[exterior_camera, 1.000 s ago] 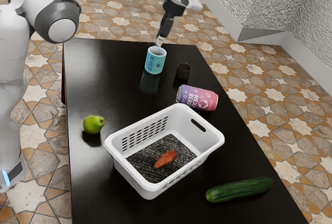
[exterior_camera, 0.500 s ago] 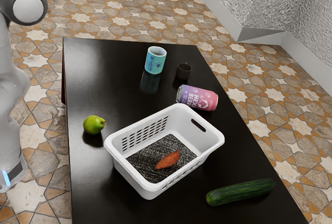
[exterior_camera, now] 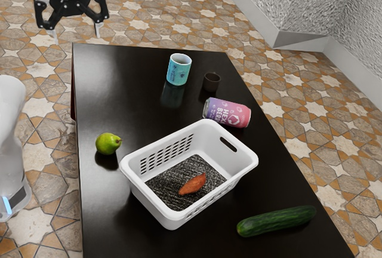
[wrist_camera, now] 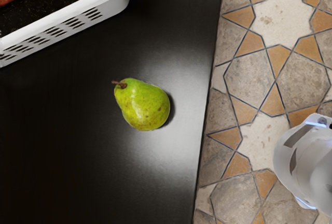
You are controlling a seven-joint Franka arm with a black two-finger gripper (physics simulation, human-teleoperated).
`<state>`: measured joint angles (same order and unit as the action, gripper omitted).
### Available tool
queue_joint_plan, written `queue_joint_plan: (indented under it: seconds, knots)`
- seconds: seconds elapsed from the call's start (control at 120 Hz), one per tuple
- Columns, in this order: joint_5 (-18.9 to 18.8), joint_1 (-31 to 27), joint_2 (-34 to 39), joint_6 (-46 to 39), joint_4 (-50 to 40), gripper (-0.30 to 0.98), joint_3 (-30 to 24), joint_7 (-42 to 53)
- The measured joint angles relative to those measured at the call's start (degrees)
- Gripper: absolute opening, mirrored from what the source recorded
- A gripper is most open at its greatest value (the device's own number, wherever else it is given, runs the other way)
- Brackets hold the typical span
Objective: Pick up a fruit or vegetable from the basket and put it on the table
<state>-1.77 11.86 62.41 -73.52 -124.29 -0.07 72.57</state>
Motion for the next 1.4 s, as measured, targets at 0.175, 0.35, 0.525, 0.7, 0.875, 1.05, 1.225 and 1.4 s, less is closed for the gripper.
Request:
queue_joint_plan:
  seconds: [0.175, 0.35, 0.525, 0.7, 0.875, 1.05, 1.225, 1.4]
  knots:
    - [1.02, 3.75, 0.13, -6.36, -0.29, 0.69, -8.22, -3.39]
    - [3.34, 3.0, -1.54, -10.64, -0.03, 0.69, -6.81, -21.37]
    - [2.55, 2.0, -3.57, -12.43, -0.15, 0.69, -6.54, -39.94]
    - [0.97, 3.37, -3.82, -15.27, -0.01, 0.69, -7.42, -53.8]
    - [3.08, 3.51, -4.02, -16.75, -0.29, 0.69, -9.06, -64.12]
    - [-0.33, 2.89, -3.0, -15.92, -3.11, 0.69, -7.18, -71.89]
    - [5.15, 2.86, -2.95, -18.59, -3.89, 0.69, -9.24, -77.72]
    - [14.28, 0.95, -8.46, -23.53, -1.97, 0.69, -17.3, -82.24]
